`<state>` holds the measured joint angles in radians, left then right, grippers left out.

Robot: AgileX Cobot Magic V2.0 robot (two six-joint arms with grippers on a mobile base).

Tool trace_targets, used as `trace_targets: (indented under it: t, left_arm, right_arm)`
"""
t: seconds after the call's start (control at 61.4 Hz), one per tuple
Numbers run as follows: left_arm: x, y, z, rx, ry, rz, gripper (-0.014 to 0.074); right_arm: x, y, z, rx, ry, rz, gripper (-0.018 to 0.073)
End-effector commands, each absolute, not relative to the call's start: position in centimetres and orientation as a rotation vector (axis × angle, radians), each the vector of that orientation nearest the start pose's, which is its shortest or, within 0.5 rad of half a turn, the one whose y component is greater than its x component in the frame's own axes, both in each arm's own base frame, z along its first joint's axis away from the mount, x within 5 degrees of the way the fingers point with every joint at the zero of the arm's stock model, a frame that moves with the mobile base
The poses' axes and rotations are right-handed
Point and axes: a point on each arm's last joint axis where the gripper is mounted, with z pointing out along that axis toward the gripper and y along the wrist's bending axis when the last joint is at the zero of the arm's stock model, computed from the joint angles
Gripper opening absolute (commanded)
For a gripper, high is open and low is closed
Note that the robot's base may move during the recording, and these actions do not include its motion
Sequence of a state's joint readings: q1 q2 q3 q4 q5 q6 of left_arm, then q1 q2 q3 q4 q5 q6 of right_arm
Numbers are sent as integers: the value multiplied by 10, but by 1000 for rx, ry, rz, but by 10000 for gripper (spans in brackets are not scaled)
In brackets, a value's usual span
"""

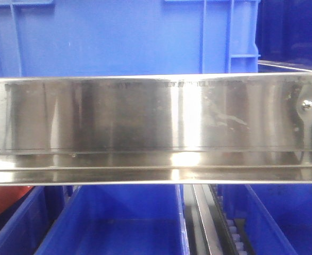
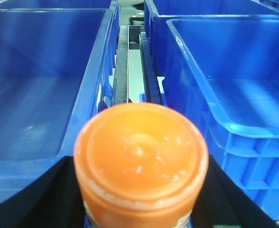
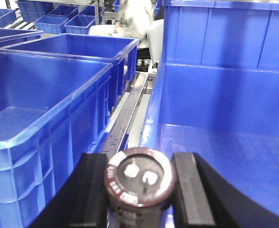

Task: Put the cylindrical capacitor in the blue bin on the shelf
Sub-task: 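Move left gripper over a blue bin and release orange cylinder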

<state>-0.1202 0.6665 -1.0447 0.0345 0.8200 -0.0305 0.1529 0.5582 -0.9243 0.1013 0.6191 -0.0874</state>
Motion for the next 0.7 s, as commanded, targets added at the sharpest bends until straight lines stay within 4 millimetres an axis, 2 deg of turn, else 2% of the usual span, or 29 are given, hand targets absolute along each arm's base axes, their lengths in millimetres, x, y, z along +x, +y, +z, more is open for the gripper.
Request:
trace_targets:
  t: [0.0,0.684]
  left_arm:
    - [100,-11,432,95,1891,-72,-111]
    - [100,-11,432,95,1891,-72,-111]
  right_arm:
    - [84,18,423,-179,1695,150,-90]
    - [84,18,423,-179,1695,150,-90]
